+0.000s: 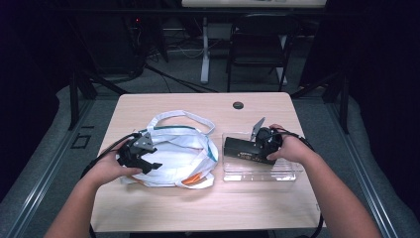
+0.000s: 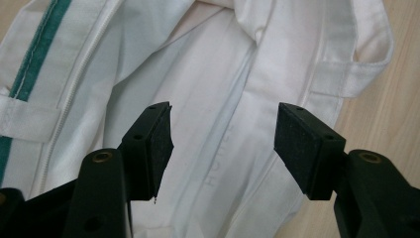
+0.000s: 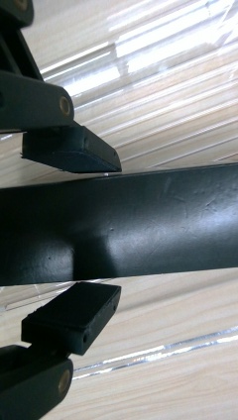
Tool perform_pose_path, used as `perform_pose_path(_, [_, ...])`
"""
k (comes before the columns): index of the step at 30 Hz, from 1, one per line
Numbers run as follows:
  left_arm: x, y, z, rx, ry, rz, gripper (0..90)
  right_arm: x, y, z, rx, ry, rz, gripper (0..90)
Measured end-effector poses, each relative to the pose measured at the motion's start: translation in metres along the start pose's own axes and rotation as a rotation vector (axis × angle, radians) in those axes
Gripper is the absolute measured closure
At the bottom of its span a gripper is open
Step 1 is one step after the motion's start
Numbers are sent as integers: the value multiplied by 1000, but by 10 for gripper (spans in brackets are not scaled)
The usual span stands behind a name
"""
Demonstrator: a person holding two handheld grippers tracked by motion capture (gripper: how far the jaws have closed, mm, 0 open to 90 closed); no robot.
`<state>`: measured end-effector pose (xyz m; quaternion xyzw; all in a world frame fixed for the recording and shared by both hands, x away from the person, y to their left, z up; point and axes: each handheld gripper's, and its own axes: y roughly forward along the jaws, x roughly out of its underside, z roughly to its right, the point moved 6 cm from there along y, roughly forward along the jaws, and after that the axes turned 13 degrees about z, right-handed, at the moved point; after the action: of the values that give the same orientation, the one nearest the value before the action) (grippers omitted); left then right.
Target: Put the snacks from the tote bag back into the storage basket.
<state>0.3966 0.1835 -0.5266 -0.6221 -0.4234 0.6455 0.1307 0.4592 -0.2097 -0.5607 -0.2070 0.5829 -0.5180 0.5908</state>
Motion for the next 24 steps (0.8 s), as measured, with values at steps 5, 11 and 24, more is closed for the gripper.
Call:
perform_pose_path(5, [0, 2, -1, -11, -32, 24, 400, -4, -8, -4, 19, 25, 20, 378])
perform_pose_path(11, [2, 5, 0, -31, -78, 18, 421, -12, -20, -10, 43, 106, 58, 413])
perform_pose_path(24, [-2, -1, -1, -71, -168, 29, 433, -22, -36, -12, 151, 353, 146, 538])
